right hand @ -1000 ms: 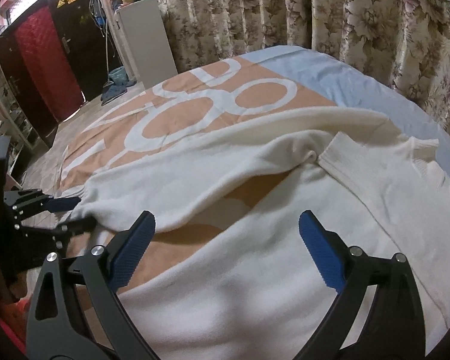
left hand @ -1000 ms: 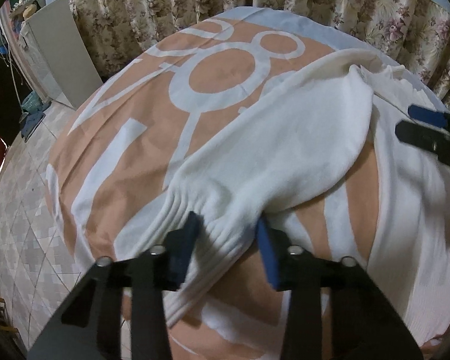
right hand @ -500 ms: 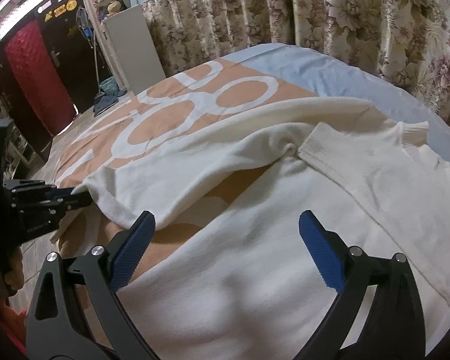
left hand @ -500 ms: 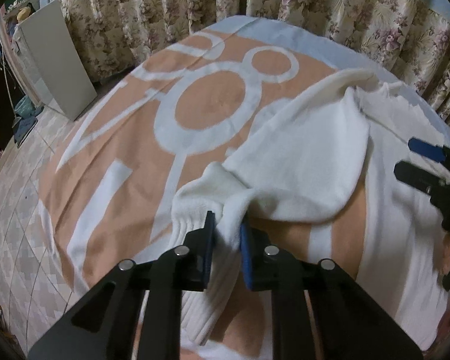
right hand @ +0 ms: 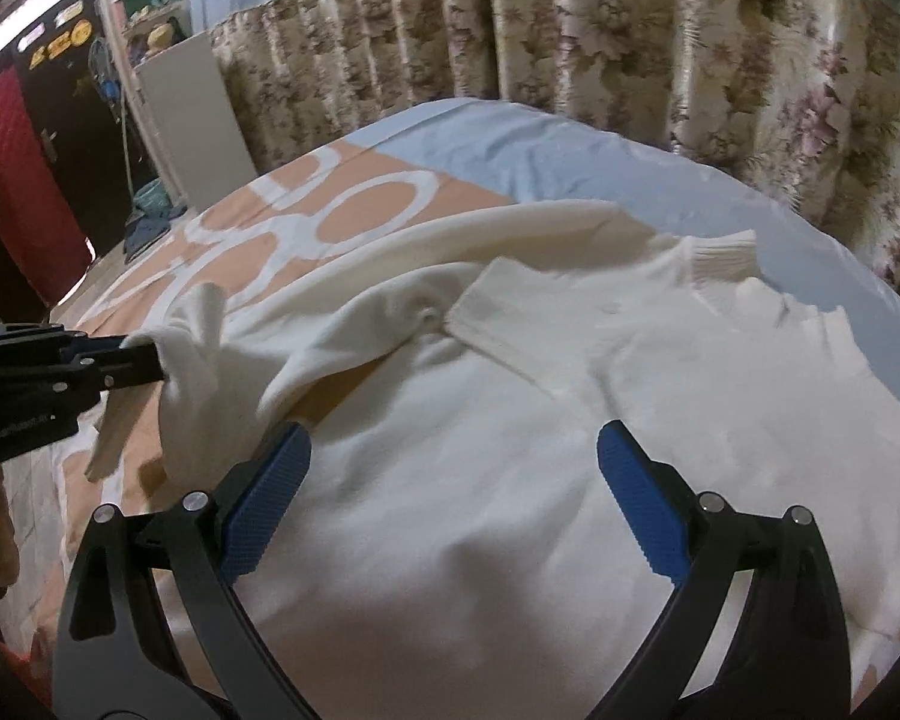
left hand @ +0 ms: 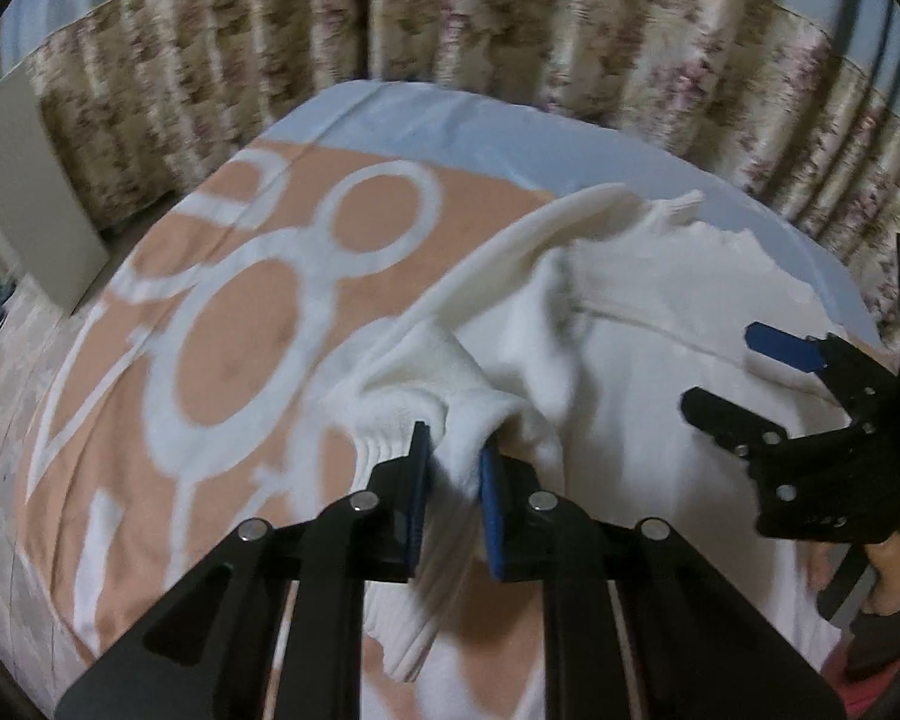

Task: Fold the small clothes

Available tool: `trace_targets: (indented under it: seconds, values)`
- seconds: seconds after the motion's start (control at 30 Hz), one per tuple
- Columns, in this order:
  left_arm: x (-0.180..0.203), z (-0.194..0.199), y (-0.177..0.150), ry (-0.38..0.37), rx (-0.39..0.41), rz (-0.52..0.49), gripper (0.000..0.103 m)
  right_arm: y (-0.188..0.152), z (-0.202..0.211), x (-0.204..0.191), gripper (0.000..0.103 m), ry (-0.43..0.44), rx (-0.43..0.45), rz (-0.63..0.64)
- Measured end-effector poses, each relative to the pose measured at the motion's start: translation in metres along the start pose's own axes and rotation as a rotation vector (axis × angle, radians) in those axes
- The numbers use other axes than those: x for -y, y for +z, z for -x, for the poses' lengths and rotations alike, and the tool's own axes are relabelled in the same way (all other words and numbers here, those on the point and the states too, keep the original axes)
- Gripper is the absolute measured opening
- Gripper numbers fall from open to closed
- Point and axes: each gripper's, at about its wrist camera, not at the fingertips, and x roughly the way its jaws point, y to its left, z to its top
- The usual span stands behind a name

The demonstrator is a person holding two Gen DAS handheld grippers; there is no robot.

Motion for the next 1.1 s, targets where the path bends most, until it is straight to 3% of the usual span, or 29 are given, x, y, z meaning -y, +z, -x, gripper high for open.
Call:
trace_targets:
  seconds: [0.5, 0.67, 0.77, 0.9, 1.1]
  values:
    - [0.136, -0.077, 0.071, -0.163, -0.038, -0.261, 0.016, -0.022, 0.043, 0.14, 0.095, -0.254, 0.021, -0.243]
    - [0.18, -0.112, 0.08, -0.202, -0.096, -0.332, 0.016, -0.037, 0.052, 0.17, 0.095, -0.3, -0.001, -0.302]
    - [0.184, -0.125, 0.075, -0.193, -0.128, -0.334, 0.028, -0.044, 0.053, 0.178, 0.095, -0.304, -0.016, -0.324]
    - [0.157, -0.1, 0.074, -0.2, -0.079, -0.29, 0.077, -0.049, 0.053, 0.179, 0.095, -0.3, -0.026, -0.325]
    - [0.104, -0.059, 0.079, -0.206, -0.01, -0.215, 0.084, -0.043, 0.042, 0.172, 0.095, -0.266, -0.033, -0.312]
